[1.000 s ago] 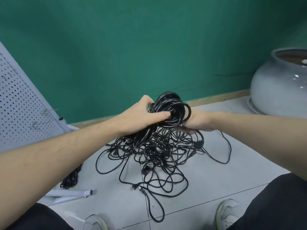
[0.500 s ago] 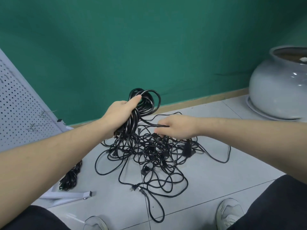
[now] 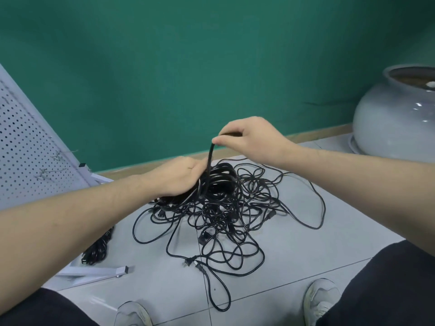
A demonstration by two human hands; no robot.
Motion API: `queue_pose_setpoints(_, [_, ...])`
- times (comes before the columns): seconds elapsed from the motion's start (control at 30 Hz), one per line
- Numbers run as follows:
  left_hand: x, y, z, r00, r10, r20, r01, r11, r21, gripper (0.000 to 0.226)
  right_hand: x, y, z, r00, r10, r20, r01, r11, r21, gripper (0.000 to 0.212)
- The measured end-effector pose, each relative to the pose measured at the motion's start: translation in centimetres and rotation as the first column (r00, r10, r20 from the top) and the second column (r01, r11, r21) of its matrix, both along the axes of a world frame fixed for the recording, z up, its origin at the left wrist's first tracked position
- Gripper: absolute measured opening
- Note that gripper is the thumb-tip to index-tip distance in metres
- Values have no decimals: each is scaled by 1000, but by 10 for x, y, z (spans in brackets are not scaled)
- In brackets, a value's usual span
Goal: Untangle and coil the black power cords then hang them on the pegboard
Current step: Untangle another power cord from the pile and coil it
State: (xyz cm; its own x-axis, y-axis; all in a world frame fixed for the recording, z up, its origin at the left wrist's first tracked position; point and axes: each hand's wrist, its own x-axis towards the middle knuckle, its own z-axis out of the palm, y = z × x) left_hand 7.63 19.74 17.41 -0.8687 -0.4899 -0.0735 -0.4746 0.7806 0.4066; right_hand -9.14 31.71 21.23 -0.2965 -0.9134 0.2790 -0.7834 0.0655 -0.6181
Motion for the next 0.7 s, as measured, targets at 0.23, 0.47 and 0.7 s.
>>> queue_pose_setpoints(0.23, [5,10,19,945,-277,-173,297,949,102,66,-9,4,8,959,-19,284,24,1000,-13,19])
queue_pose_setpoints(0.47, [-10,29,28,918,111,-381,106,857,504,68,-28,8,-13,823,-166,544,66,978,199,17])
queue_pose_setpoints(0.7, [-10,39,33,875,288,-390,-13,818,574,27,-18,15,-28,725,-184,664,-166,888,428,19])
